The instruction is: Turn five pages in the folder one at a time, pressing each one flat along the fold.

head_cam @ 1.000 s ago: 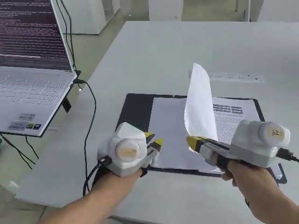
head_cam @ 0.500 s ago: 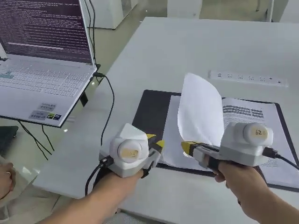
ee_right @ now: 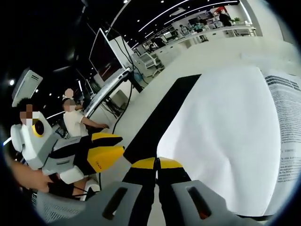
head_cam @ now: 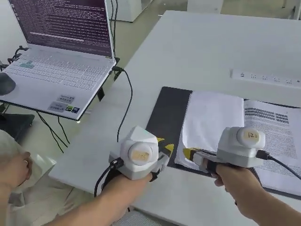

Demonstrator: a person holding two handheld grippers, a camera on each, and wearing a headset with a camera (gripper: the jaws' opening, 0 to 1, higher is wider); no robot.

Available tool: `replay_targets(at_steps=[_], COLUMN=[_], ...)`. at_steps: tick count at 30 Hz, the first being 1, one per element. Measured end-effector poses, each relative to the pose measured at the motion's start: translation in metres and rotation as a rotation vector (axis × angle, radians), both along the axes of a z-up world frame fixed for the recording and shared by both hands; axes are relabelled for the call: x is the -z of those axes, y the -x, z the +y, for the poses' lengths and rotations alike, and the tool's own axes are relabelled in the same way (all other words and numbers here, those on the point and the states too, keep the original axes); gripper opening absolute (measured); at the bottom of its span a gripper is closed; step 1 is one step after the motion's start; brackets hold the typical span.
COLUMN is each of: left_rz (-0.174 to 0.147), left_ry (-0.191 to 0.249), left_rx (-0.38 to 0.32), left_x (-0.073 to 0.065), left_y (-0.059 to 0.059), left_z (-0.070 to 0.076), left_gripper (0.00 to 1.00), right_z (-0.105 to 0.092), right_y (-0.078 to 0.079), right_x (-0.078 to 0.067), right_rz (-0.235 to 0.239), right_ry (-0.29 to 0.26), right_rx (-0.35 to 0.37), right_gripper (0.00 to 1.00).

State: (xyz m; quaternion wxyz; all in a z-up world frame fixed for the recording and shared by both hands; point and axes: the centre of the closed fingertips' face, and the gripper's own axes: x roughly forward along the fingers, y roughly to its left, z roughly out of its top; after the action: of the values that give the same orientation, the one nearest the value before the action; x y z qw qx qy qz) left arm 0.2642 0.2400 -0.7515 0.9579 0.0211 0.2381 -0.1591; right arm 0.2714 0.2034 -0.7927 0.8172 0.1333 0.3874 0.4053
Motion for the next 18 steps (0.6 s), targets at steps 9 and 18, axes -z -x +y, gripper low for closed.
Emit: replay_targets(at_steps=[9, 18], left_rz=[0.023, 0.036], left_ry=[0.0, -0.004], left_rx=[0.013, 0.02], left_x=[0.01, 0.015], left_y=[-0.002, -0.009], left_z=[-0.005, -0.008], left_gripper=[0.12, 0.12], right_z=[0.004, -0.002], right_y=[-0.002, -0.003], right_x=[0.017, 0.008], right_rz=[0.06, 0.067], right_ry=[-0.02, -0.09], right_rx=[0.018, 0.042], right_gripper=[0.03, 0.07])
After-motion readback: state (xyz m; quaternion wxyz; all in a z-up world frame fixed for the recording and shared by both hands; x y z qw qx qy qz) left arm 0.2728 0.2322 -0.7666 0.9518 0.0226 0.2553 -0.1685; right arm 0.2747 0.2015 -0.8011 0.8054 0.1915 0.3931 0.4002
